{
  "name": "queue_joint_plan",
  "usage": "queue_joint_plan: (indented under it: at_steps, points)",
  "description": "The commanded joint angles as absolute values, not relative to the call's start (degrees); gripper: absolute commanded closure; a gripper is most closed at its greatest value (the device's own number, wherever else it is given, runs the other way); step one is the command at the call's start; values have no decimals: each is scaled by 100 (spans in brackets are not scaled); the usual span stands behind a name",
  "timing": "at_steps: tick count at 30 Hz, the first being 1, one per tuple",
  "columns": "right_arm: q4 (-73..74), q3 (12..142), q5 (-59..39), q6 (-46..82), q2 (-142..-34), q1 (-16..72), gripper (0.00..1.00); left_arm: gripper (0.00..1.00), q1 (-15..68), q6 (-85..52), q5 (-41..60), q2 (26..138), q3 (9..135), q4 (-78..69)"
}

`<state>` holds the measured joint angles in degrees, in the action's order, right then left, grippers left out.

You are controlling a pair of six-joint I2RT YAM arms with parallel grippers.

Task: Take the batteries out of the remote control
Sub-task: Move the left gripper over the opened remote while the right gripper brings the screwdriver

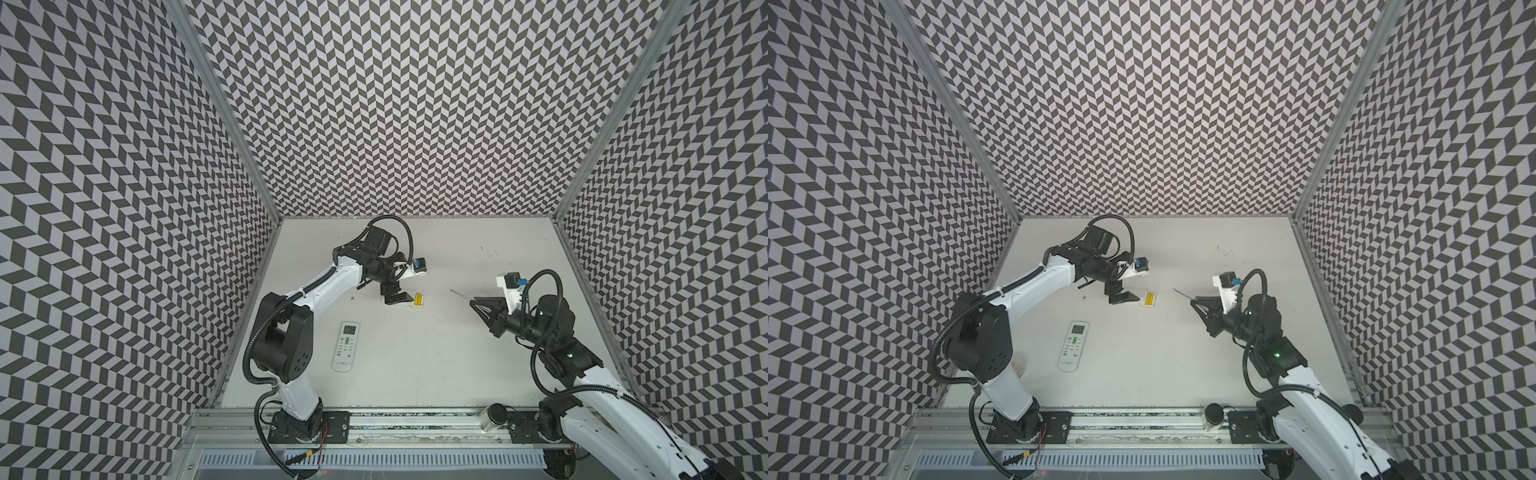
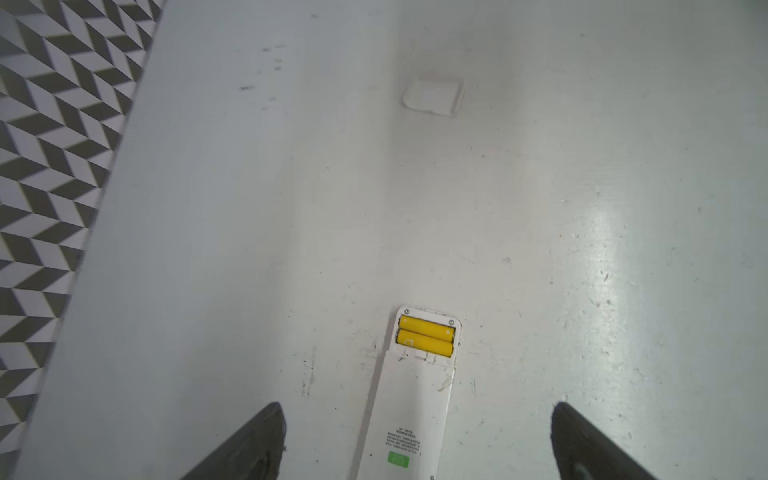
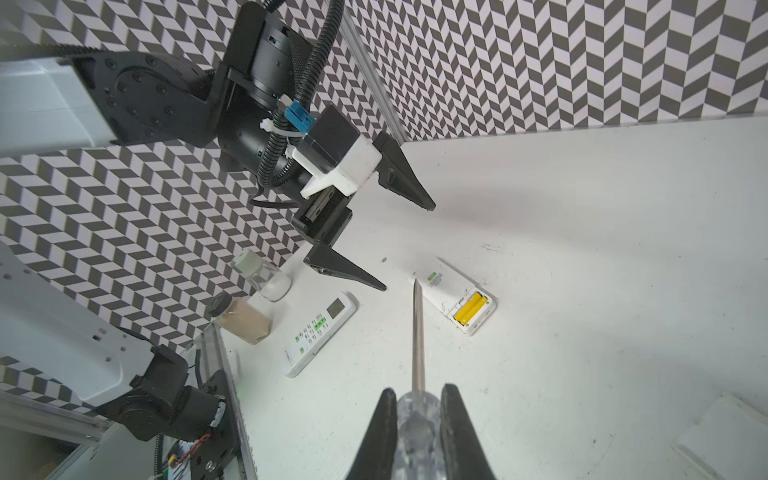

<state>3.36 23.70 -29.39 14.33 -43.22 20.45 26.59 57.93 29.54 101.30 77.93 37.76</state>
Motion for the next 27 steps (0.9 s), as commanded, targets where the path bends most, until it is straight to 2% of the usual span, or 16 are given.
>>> queue_joint_plan:
  at_steps: [1, 8, 14, 23, 27]
  points:
    - [361, 2386, -2518, 1314, -4243, 2043, 100, 0, 2718, 6258, 2892, 10364, 7961, 3927]
    - [385, 2423, -2644, 1253, -4534, 2039, 100, 0, 2812, 6572, 3027, 10647, 7452, 3314]
    - [257, 2630, -2711, 1134, -4898, 2040, 100, 0, 2752, 6316, 2674, 11202, 7697, 3199]
    - [-122, 3232, -2889, 873, -5468, 2040, 100, 1, 2663, 6313, 2806, 11736, 7923, 3142]
    - [-331, 3440, -2921, 704, -5690, 2039, 100, 8, 2675, 6281, 2780, 11942, 8165, 3296]
